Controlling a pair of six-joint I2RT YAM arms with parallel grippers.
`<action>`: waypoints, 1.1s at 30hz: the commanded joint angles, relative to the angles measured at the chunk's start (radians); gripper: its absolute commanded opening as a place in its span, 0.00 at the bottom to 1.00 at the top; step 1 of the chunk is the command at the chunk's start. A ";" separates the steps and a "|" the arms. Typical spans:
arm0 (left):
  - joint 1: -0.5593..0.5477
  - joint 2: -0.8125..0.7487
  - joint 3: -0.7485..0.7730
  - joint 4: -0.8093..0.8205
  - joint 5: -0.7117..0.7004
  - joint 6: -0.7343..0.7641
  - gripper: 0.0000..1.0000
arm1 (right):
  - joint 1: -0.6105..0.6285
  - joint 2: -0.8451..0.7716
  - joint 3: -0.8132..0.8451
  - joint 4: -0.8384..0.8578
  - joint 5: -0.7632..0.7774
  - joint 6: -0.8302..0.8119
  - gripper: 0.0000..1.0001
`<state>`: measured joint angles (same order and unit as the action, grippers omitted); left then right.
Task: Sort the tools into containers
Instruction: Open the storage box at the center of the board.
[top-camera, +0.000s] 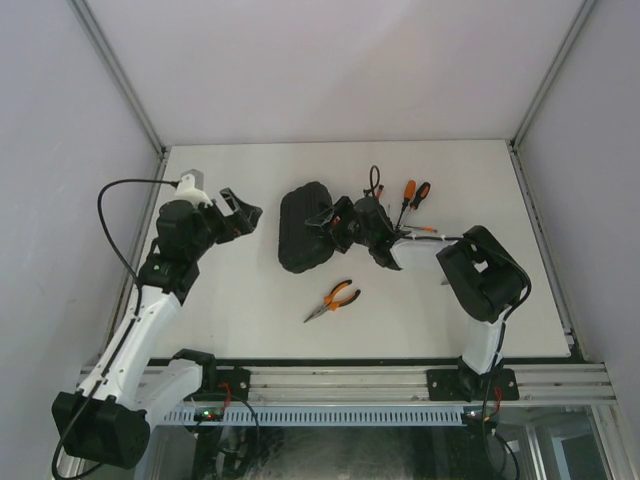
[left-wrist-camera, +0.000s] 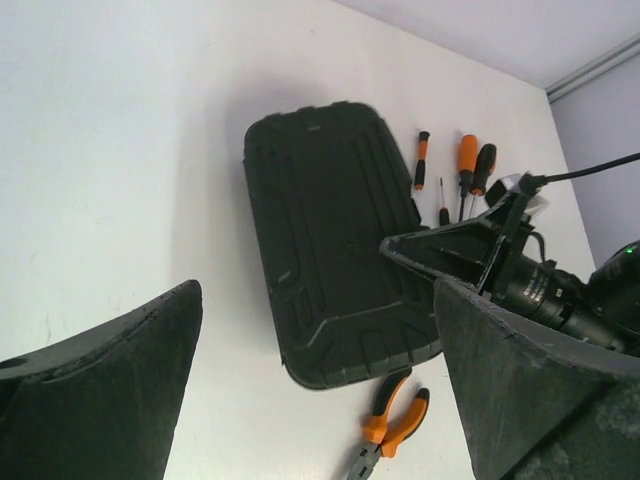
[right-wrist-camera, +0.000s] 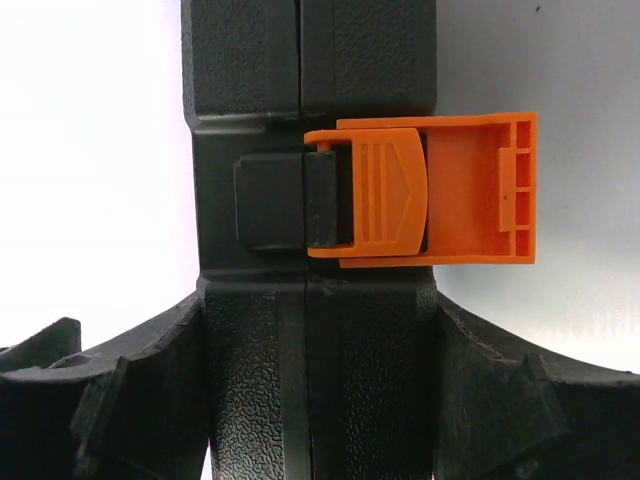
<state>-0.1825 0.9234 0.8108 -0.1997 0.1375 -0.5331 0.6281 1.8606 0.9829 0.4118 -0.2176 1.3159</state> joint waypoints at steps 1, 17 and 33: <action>0.009 -0.004 -0.040 0.000 -0.028 -0.018 1.00 | 0.030 -0.016 0.037 0.043 0.147 -0.094 0.10; 0.020 0.006 -0.102 -0.009 -0.006 -0.039 1.00 | 0.078 0.033 -0.030 0.068 0.175 -0.101 0.63; 0.018 0.036 -0.132 0.026 0.025 -0.062 1.00 | 0.057 -0.001 -0.067 -0.015 0.137 -0.128 0.88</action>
<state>-0.1711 0.9459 0.6994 -0.2253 0.1364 -0.5743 0.6952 1.9057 0.9226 0.4316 -0.0731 1.2160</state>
